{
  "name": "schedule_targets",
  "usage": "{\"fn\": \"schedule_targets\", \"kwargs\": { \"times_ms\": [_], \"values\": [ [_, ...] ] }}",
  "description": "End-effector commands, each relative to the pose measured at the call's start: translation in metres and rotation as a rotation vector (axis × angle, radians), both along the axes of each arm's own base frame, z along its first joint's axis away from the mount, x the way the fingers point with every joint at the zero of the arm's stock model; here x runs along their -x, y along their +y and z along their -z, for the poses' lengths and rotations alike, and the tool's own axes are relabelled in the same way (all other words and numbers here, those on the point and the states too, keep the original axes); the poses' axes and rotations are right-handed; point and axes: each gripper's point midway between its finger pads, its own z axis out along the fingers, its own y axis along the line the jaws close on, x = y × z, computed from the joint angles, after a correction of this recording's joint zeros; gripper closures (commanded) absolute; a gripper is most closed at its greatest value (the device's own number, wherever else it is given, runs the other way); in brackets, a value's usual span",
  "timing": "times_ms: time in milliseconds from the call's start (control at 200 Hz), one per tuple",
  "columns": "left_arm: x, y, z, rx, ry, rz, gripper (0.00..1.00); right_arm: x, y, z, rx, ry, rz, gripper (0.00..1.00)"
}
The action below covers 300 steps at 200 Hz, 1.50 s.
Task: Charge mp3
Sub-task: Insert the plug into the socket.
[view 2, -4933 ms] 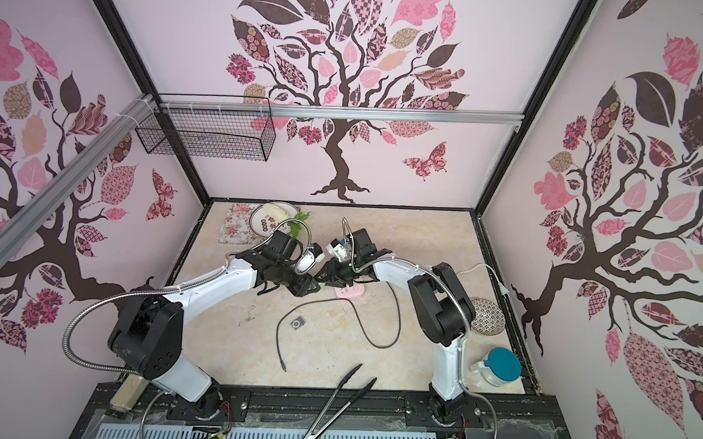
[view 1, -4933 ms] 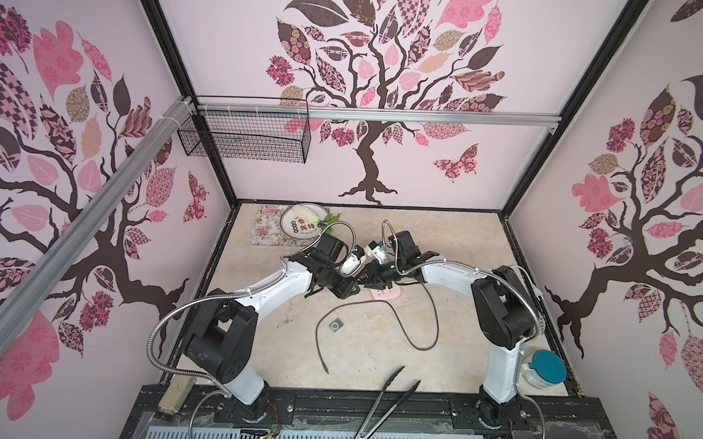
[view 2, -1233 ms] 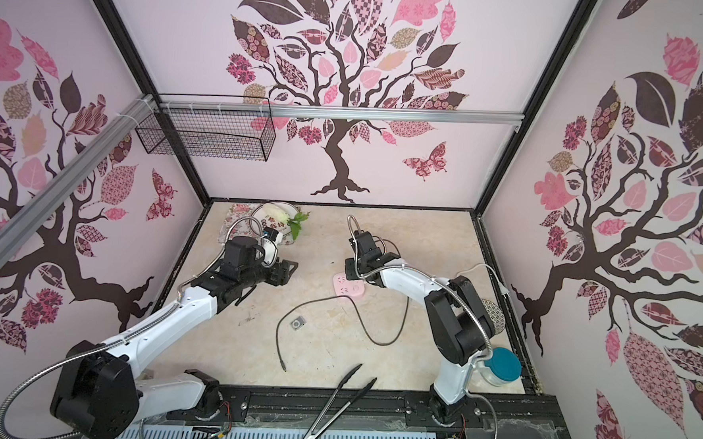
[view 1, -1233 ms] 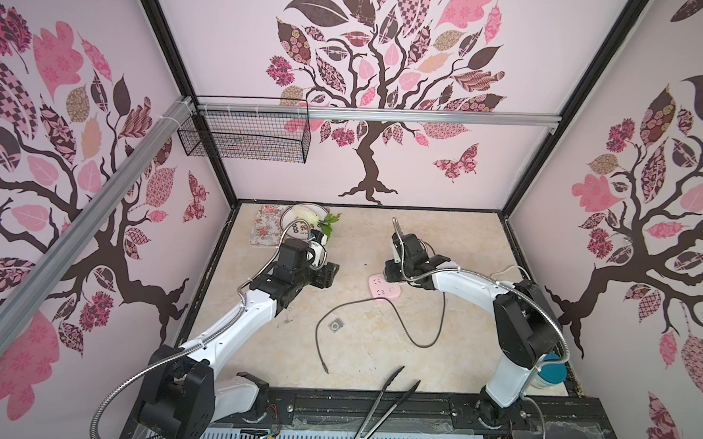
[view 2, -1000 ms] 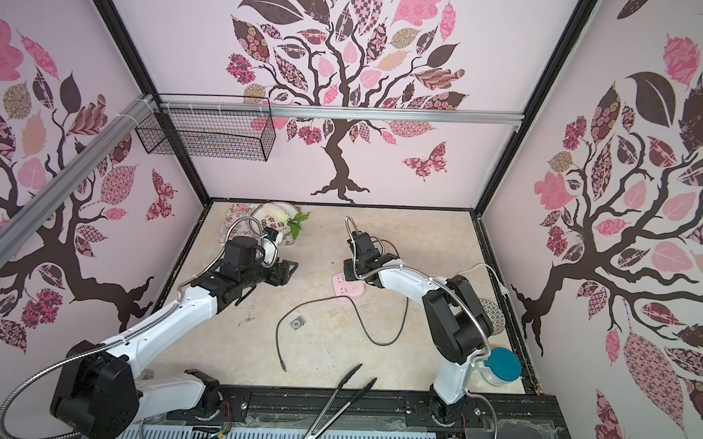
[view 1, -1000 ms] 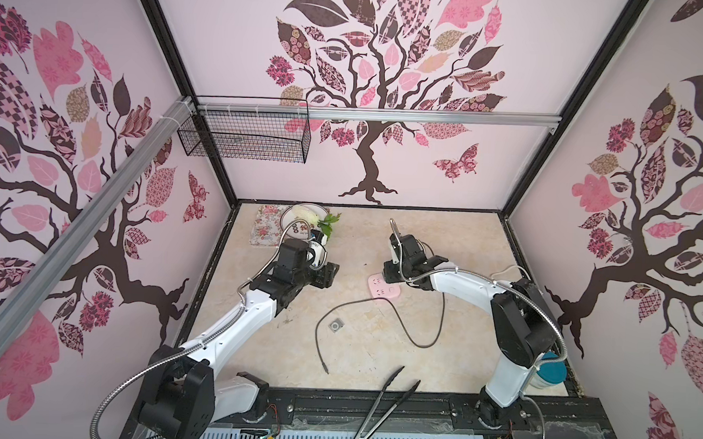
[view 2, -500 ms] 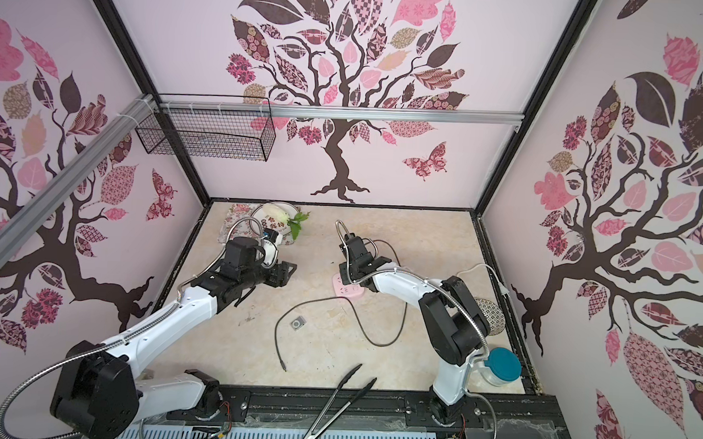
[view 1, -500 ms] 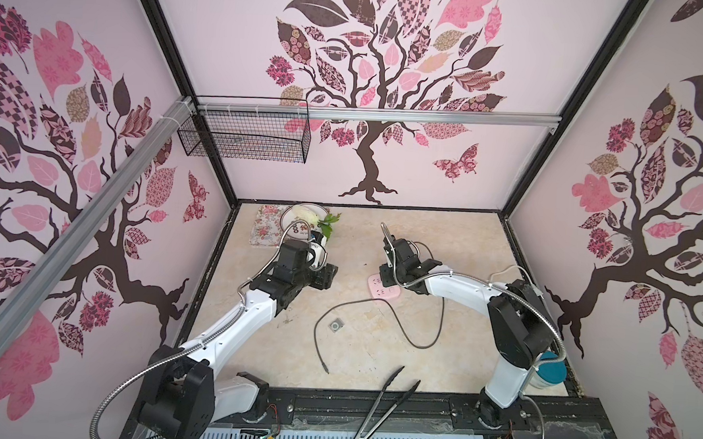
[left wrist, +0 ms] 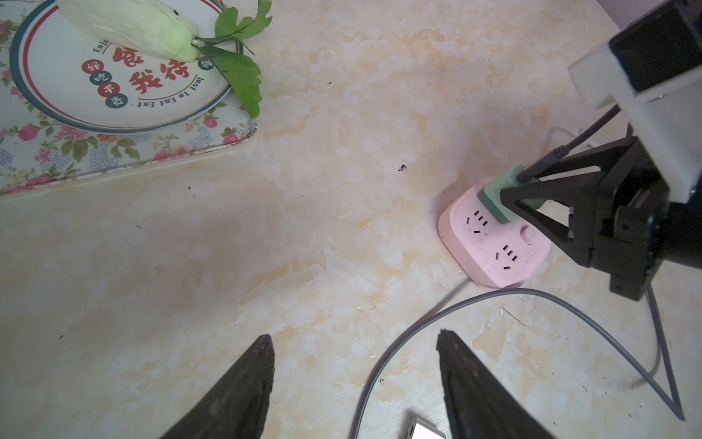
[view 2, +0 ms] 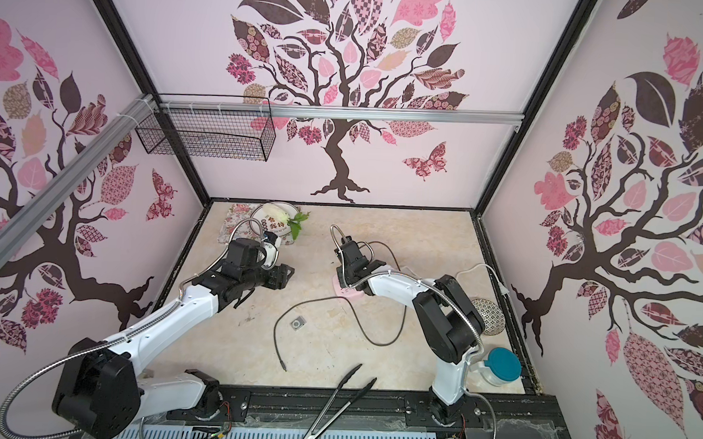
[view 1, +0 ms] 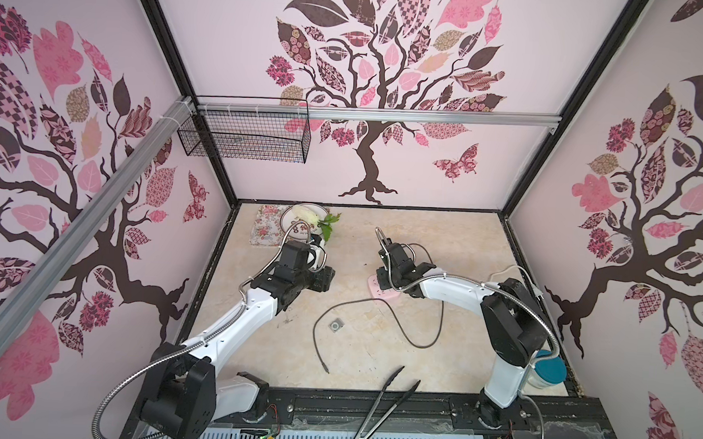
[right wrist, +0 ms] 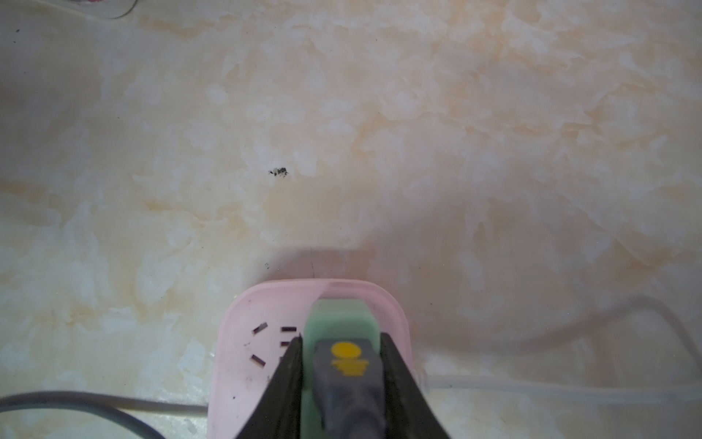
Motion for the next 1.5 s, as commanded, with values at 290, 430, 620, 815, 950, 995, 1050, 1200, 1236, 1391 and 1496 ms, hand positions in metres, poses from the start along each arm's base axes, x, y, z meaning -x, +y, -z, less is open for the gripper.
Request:
{"fn": "schedule_targets", "kwargs": {
  "times_ms": [290,430,620,815,950,995,1050,1200,1236,1391,1496],
  "values": [
    [0.004,-0.006,-0.011,0.039,0.027,0.016,0.3,0.045,-0.019,0.067,0.075,0.224,-0.006,0.89],
    [0.004,-0.007,-0.013,0.045,0.024,0.013,0.3,0.035,-0.011,0.052,0.058,0.195,-0.012,0.75],
    [0.003,-0.008,-0.013,0.055,0.025,0.012,0.3,0.022,-0.001,0.031,0.037,0.151,-0.025,0.65],
    [0.004,-0.008,-0.013,0.058,0.025,0.008,0.3,0.012,0.006,0.016,0.012,0.112,-0.024,0.57],
    [0.004,-0.008,-0.01,0.061,0.037,0.005,0.3,0.004,0.01,0.004,0.007,0.083,-0.032,0.49],
    [0.004,-0.009,-0.009,0.065,0.046,0.007,0.3,0.003,0.011,0.0,0.006,0.082,-0.032,0.47],
    [0.005,-0.011,-0.006,0.066,0.061,0.012,0.3,0.005,0.011,-0.004,-0.001,0.088,-0.036,0.45],
    [0.013,-0.014,0.014,0.075,0.154,0.0,0.3,0.021,0.01,-0.01,-0.029,0.128,-0.057,0.38],
    [0.018,-0.018,0.021,0.073,0.184,0.012,0.31,0.025,0.008,-0.01,-0.03,0.141,-0.061,0.37],
    [0.038,-0.027,0.044,0.0,0.258,0.002,0.31,0.047,-0.001,-0.016,-0.041,0.19,-0.071,0.37],
    [0.052,-0.021,0.055,-0.055,0.337,-0.027,0.32,0.059,-0.006,-0.029,-0.065,0.186,-0.076,0.36]
  ]
}}
